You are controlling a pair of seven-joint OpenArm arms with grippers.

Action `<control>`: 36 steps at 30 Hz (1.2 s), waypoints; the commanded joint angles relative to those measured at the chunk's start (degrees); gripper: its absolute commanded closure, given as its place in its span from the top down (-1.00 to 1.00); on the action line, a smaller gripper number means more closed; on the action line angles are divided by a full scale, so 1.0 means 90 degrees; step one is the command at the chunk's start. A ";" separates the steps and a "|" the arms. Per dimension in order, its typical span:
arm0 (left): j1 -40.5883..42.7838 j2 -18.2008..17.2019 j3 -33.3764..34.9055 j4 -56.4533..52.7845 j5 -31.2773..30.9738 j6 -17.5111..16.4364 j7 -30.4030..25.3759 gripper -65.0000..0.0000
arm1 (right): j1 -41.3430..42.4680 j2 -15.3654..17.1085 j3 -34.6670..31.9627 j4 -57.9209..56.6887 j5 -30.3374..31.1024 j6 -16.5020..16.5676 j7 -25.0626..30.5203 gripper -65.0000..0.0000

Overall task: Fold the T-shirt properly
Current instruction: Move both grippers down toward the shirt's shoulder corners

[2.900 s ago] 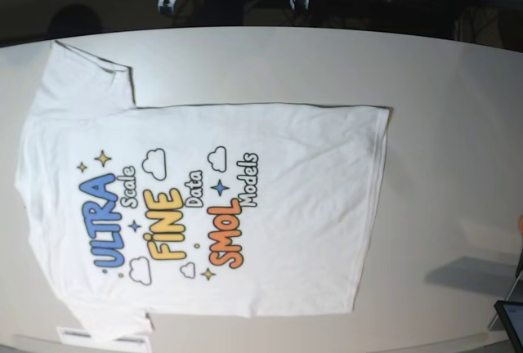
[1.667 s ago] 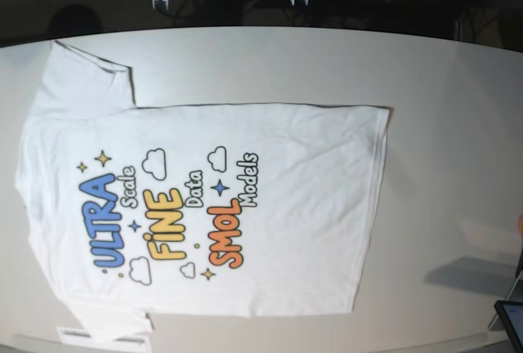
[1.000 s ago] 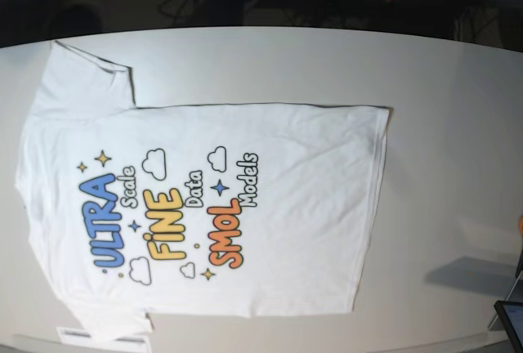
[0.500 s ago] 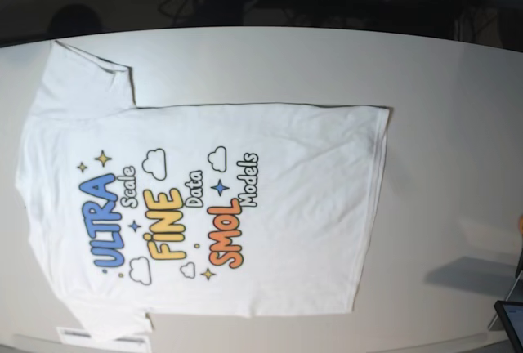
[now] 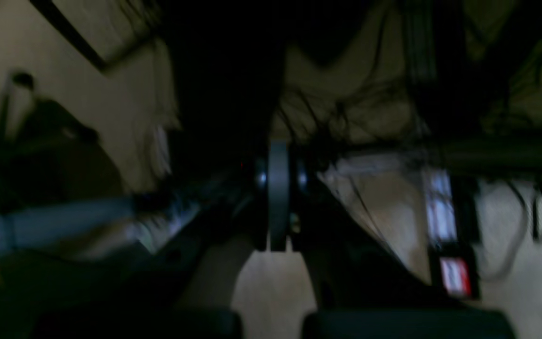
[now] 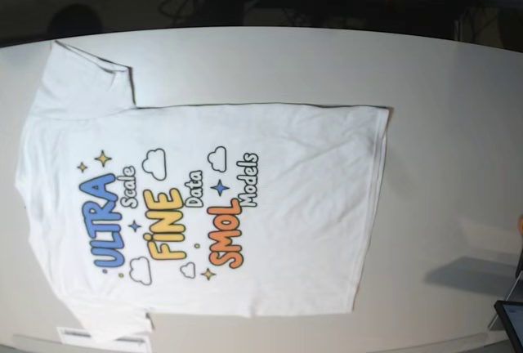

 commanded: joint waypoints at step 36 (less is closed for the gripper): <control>-0.1756 0.0027 -0.0788 0.1694 -0.0011 -0.0009 0.0780 -1.00 | 0.3409 0.0057 0.3423 0.1638 0.1480 0.4451 -0.4099 0.07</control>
